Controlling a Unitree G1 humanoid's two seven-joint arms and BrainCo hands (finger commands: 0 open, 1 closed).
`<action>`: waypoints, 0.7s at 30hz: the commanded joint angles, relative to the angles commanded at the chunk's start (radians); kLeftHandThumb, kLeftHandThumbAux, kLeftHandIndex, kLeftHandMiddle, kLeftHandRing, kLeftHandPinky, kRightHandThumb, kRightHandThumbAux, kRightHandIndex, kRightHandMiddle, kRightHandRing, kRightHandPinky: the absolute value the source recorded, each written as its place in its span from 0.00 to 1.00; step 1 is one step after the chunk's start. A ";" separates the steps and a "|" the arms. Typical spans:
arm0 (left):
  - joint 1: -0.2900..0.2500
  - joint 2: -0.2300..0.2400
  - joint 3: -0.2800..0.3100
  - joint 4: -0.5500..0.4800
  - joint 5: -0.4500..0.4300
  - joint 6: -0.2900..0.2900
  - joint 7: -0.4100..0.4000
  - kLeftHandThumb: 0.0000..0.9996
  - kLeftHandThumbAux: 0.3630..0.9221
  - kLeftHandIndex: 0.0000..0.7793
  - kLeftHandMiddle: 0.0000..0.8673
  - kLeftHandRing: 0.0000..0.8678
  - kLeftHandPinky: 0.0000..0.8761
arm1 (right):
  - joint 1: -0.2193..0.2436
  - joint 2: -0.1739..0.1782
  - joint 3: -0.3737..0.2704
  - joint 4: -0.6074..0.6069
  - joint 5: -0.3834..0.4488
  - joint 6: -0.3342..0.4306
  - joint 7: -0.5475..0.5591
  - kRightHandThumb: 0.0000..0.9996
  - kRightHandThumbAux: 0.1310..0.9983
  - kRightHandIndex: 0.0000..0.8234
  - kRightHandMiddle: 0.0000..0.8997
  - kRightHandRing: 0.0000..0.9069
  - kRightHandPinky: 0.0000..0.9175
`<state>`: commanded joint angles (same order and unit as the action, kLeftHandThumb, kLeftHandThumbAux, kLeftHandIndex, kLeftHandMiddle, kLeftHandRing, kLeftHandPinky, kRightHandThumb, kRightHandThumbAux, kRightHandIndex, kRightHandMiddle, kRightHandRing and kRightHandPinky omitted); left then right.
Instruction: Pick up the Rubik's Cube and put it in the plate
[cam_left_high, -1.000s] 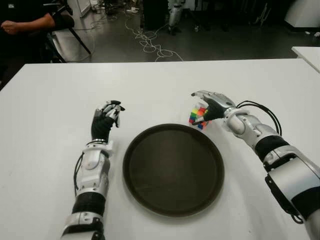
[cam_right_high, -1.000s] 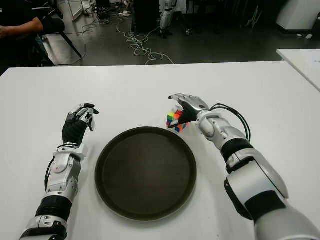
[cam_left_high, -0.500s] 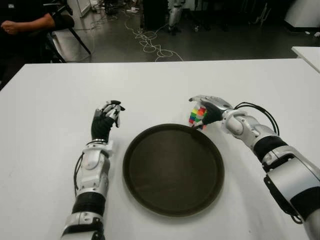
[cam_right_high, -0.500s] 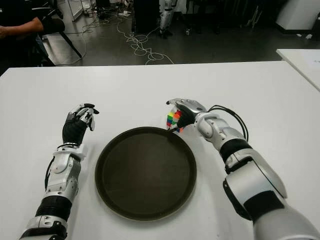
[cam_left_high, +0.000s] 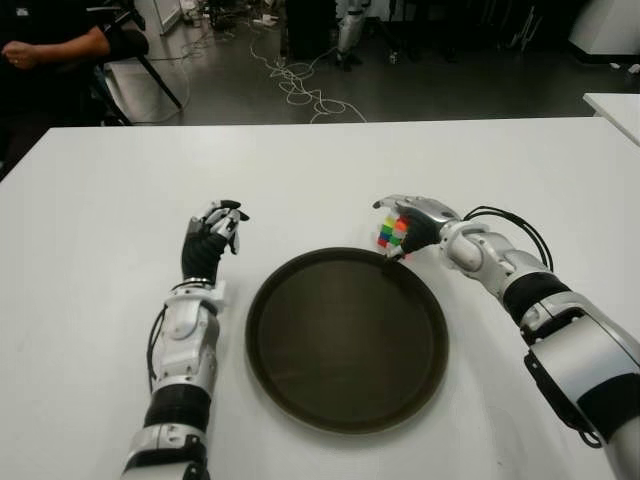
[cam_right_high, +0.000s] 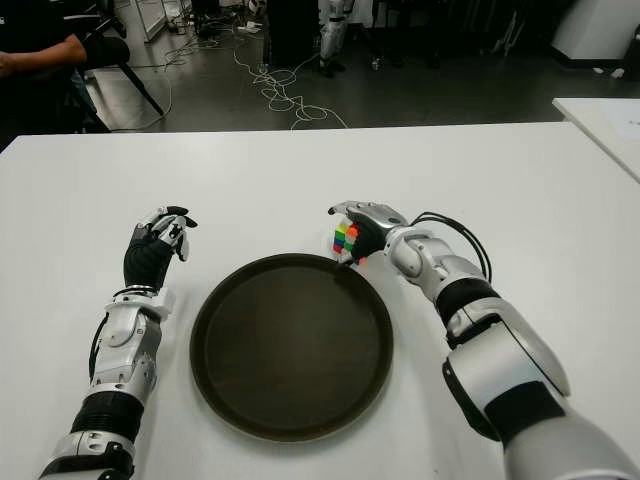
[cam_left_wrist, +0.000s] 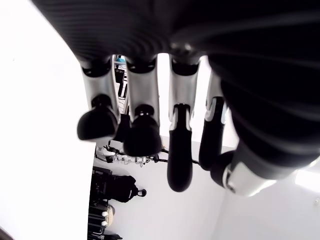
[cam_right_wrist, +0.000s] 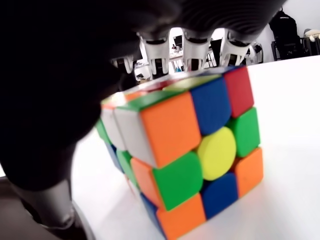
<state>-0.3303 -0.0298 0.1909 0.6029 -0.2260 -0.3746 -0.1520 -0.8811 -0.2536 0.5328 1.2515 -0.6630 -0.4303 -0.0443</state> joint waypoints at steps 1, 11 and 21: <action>0.000 0.000 0.000 0.000 -0.001 0.000 -0.002 0.86 0.54 0.53 0.61 0.92 0.92 | 0.001 0.001 0.000 0.000 0.000 0.000 -0.002 0.00 0.71 0.19 0.17 0.17 0.15; -0.003 0.002 0.003 0.010 0.000 -0.010 -0.006 0.86 0.54 0.54 0.61 0.91 0.92 | 0.000 0.003 -0.003 0.003 0.003 0.005 -0.007 0.00 0.73 0.21 0.19 0.17 0.14; -0.001 0.006 -0.002 0.003 0.012 -0.007 0.000 0.86 0.53 0.54 0.61 0.91 0.92 | -0.006 -0.003 -0.010 0.012 0.006 0.008 -0.025 0.00 0.72 0.21 0.19 0.18 0.17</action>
<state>-0.3312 -0.0237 0.1892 0.6061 -0.2137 -0.3819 -0.1519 -0.8869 -0.2563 0.5227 1.2632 -0.6565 -0.4226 -0.0689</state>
